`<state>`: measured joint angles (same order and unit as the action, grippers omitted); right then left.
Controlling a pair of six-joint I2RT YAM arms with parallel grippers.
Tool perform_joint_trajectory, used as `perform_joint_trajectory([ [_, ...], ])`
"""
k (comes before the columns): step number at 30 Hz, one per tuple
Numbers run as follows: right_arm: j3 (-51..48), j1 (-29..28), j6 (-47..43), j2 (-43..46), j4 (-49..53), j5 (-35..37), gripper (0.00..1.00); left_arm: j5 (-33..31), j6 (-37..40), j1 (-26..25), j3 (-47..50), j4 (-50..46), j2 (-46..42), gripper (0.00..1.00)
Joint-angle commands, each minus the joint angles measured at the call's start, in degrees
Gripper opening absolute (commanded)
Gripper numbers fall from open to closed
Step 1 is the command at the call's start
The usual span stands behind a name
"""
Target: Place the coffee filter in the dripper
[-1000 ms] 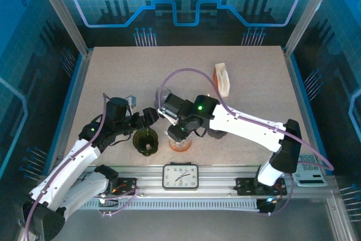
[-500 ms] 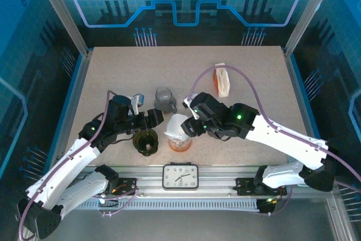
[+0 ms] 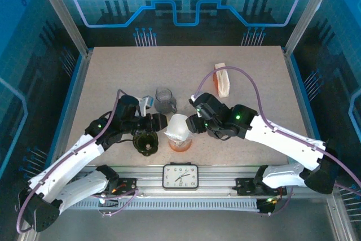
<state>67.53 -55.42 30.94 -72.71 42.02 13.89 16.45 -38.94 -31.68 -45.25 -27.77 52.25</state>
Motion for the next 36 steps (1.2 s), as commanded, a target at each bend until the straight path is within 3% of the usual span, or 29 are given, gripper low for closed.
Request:
perform_joint_trajectory([
  [1,-0.8,-0.2,2.0,-1.3,-1.4,-1.6,0.43,2.0,-0.5,-0.4,1.0,2.1,-0.1,0.52],
  [6,-0.7,-0.9,2.3,-2.7,-1.1,-0.8,0.30,2.5,-1.1,-0.4,2.4,3.7,0.2,0.45],
  [10,-0.1,-2.3,1.9,-3.7,-0.3,1.1,0.12,2.6,-1.6,-0.5,3.4,4.7,0.7,0.45],
  [13,1.3,-3.7,1.3,-4.9,1.3,4.1,0.07,2.6,-1.9,-0.4,3.9,6.0,0.0,0.46],
  [19,3.7,-5.6,0.5,-6.6,3.9,8.5,0.05,3.1,-1.4,-0.4,4.1,5.7,0.6,0.46],
  [25,5.0,-6.9,0.1,-8.0,5.1,10.5,0.05,4.3,-0.5,-0.4,4.1,5.8,0.6,0.59],
  [31,4.9,-6.9,0.3,-8.2,5.1,10.4,0.05,5.2,0.3,-0.8,4.1,5.1,1.7,0.48],
  [36,4.5,-6.9,0.6,-8.2,4.9,10.1,0.05,5.7,1.4,-1.5,3.9,3.5,2.0,0.44],
])
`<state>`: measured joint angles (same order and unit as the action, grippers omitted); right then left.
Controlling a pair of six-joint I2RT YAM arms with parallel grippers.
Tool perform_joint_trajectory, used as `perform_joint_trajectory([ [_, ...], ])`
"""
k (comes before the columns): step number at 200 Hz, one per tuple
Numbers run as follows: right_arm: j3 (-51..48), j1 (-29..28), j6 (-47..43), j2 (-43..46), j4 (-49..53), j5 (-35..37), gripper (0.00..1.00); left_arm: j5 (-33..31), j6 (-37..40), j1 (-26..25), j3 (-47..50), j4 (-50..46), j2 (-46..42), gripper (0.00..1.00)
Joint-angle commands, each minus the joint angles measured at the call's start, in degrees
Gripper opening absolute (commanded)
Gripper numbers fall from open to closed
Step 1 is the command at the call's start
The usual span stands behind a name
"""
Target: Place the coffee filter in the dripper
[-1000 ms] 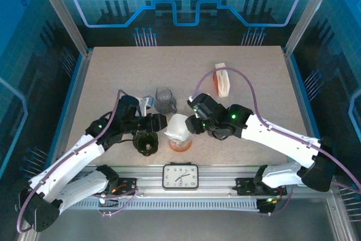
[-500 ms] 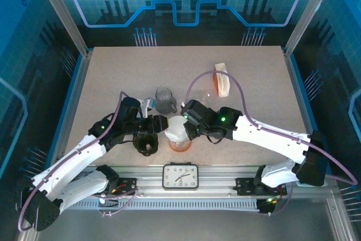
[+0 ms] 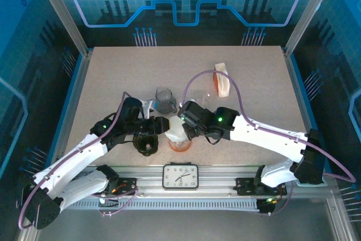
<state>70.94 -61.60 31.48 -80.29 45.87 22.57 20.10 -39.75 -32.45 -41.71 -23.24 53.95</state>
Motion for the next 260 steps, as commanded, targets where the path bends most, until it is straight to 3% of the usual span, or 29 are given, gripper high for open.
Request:
perform_joint_trajectory([
  [1,1.1,-0.8,0.0,-0.6,1.0,1.4,0.06,2.0,2.4,-0.9,0.3,-1.7,0.4,0.42],
  [76,0.6,-0.5,1.0,-0.7,0.8,1.5,0.09,-0.1,4.9,-1.1,-1.0,-7.5,0.2,0.27],
  [89,0.4,-0.5,1.1,-0.2,0.3,1.6,0.20,-0.2,4.8,-1.1,-1.0,-7.3,0.3,0.27],
  [113,0.3,-0.4,0.8,1.0,-0.5,1.3,0.52,-0.1,4.6,-1.1,-1.0,-6.6,0.5,0.27],
  [136,0.9,0.5,0.0,1.3,-0.9,-0.7,0.62,-0.2,4.6,-1.0,-1.3,-6.6,0.7,0.29],
  [168,2.3,3.3,0.0,-0.9,-0.1,-6.0,0.66,-0.4,4.9,-1.1,-1.7,-7.0,0.8,0.31],
  [227,-0.1,3.8,1.0,2.3,1.2,-3.2,0.65,-0.7,5.3,-1.0,-2.0,-6.9,1.3,0.31],
  [260,-2.0,3.8,1.2,4.1,-0.7,-3.0,0.59,-0.7,5.4,-1.1,-2.1,-6.9,1.7,0.31],
])
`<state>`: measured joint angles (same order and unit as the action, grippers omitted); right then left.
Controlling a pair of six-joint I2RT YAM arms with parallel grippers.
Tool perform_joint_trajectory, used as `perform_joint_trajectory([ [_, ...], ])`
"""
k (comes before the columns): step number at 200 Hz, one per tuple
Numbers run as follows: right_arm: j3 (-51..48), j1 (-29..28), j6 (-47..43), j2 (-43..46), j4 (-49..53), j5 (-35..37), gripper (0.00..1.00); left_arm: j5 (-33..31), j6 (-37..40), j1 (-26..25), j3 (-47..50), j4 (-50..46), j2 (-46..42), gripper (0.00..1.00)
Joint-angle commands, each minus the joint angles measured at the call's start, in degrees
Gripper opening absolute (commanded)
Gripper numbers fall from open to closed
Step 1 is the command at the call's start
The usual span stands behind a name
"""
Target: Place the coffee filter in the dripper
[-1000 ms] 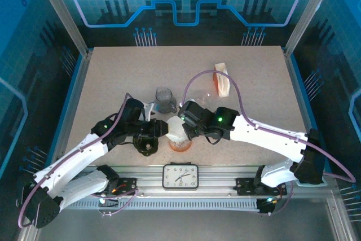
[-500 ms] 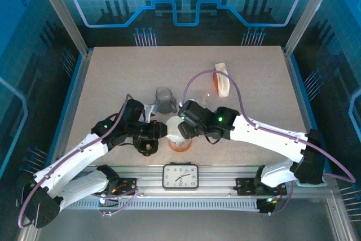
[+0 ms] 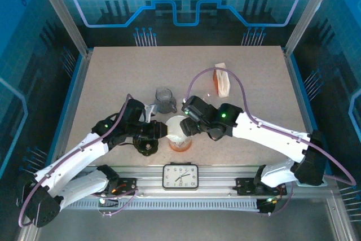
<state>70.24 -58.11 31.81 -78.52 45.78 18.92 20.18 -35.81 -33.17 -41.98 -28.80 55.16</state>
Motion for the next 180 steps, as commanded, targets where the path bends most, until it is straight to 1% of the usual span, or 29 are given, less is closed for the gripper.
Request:
perform_joint_trajectory([
  [1,-1.3,0.3,0.9,2.4,-0.7,0.7,0.59,-0.8,1.5,-0.3,-1.9,-1.3,0.4,0.31],
  [52,-1.3,-0.4,-0.4,2.1,-2.8,-0.7,0.38,-1.1,1.5,-0.4,-2.0,-1.5,0.4,0.31],
  [71,-1.3,-0.6,-0.4,1.4,-2.8,-0.9,0.28,-1.3,1.4,-0.4,-1.9,-1.4,0.4,0.32],
  [85,-1.4,-0.8,-0.3,1.1,-2.7,-0.9,0.18,-1.2,1.2,-0.4,-1.8,-1.1,0.5,0.32],
  [106,-1.6,-0.9,-0.3,0.7,-2.5,-0.6,0.08,-1.1,1.0,-0.4,-1.8,-0.6,0.6,0.34],
  [121,-1.7,-1.1,-0.3,0.3,-2.1,-0.4,0.04,-1.2,1.0,-0.4,-1.6,-0.5,0.6,0.37],
  [138,-1.7,-1.4,-0.2,-0.2,-2.0,-0.4,0.04,-1.3,0.8,-0.4,-1.8,-0.5,0.5,0.41],
  [180,-1.4,-1.8,-0.1,-0.5,-1.7,0.1,0.04,-1.4,0.4,-0.3,-1.8,-0.5,-0.3,0.43],
])
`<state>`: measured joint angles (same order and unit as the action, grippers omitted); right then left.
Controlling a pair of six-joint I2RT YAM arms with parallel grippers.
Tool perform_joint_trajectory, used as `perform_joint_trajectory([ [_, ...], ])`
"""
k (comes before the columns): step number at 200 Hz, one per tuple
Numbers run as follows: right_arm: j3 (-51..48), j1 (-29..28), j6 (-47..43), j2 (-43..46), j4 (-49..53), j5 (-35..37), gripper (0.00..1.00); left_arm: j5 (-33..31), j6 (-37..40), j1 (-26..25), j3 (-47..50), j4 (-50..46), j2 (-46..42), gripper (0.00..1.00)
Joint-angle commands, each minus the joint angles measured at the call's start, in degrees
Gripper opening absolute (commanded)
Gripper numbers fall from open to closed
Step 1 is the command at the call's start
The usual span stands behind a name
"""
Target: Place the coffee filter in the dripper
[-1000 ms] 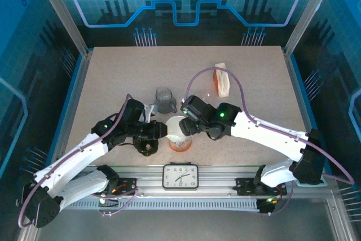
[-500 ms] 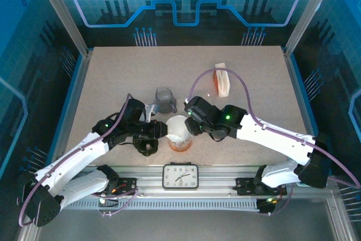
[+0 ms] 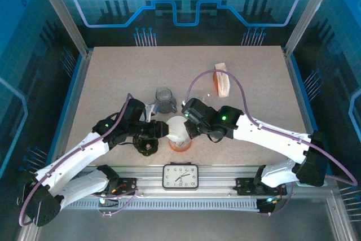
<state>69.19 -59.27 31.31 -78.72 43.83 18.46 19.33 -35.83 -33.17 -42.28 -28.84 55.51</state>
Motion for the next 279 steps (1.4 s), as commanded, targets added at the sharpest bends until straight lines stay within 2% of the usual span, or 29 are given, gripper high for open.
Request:
perform_joint_trajectory([
  [1,-0.4,-0.7,0.4,-0.3,0.3,0.5,0.04,-0.5,0.4,-0.3,-1.5,-0.5,-0.7,0.43],
  [29,-0.1,-0.7,0.5,-0.2,0.7,1.3,0.07,-0.4,0.6,-0.4,-1.5,-0.7,-0.8,0.41],
  [39,0.6,-0.8,0.3,0.3,1.2,2.6,0.20,-0.4,0.8,-0.3,-1.6,-0.8,-0.8,0.41],
  [44,1.1,-0.7,0.2,0.8,1.5,3.5,0.33,-0.4,0.8,-0.4,-1.6,-0.8,-0.7,0.41],
  [47,1.2,-0.7,0.1,1.0,1.5,3.8,0.37,-0.5,0.8,-0.4,-1.5,-0.8,-0.7,0.41],
  [49,1.4,-0.7,0.0,1.3,1.5,4.1,0.44,-0.5,0.8,-0.4,-1.5,-0.8,-0.7,0.41],
  [53,1.7,-0.7,-0.2,1.6,1.5,4.4,0.51,-0.5,0.9,-0.4,-1.5,-0.8,-0.6,0.41],
  [61,2.1,-0.6,-0.5,2.0,1.1,4.6,0.59,-0.6,0.8,-0.3,-1.5,-0.9,-0.6,0.41],
  [69,2.4,-0.3,-1.0,2.0,0.6,3.7,0.62,-0.7,0.9,-0.4,-1.5,-0.9,-0.6,0.42],
  [88,4.1,1.3,-1.3,-0.7,0.2,-0.9,0.64,-0.8,1.0,-0.4,-1.6,-1.0,-0.6,0.42],
  [122,7.8,2.0,-2.7,-7.9,1.9,-4.0,0.66,-0.8,1.0,-0.3,-1.7,-1.1,-0.6,0.42],
  [155,8.4,2.2,-3.6,-11.6,3.3,-4.0,0.66,-0.7,1.2,-0.4,-1.6,-1.1,-0.6,0.42],
  [279,4.9,2.0,-4.1,-14.9,1.6,-2.2,0.66,-0.5,0.9,-0.3,-1.4,-0.4,0.3,0.41],
])
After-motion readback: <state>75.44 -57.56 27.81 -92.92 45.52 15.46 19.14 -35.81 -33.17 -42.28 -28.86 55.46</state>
